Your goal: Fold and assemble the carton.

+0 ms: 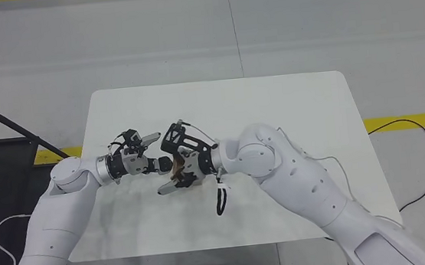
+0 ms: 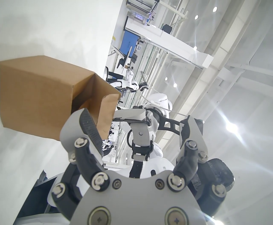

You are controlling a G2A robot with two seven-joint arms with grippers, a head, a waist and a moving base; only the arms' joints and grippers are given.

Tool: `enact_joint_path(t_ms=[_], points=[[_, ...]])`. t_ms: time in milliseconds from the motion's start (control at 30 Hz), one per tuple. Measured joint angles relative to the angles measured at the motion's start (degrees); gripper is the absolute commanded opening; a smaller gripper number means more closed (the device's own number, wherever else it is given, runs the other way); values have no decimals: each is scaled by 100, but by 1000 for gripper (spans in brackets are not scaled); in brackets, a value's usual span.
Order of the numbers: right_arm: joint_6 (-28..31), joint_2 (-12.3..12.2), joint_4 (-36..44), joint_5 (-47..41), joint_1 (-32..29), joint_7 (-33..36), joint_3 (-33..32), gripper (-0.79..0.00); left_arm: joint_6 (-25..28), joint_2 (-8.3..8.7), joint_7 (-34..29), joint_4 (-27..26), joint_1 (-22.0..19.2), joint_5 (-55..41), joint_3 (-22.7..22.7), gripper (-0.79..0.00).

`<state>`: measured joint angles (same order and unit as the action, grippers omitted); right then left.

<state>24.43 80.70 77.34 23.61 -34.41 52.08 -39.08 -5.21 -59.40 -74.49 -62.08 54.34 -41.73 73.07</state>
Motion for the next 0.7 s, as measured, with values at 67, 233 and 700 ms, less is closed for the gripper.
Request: enact_joint_path(t_ms=[67, 233, 700], points=[[-30, -2, -42, -85, -15, -9, -47, 0, -9, 1, -1, 2, -5, 5, -4, 0], [-21, 11, -178, -287, 16, 53, -105, 0, -12, 6, -4, 10, -13, -23, 13, 0], [76, 125, -484, -459, 206, 169, 48, 0, -22, 11, 52, 18, -7, -82, 26, 0]])
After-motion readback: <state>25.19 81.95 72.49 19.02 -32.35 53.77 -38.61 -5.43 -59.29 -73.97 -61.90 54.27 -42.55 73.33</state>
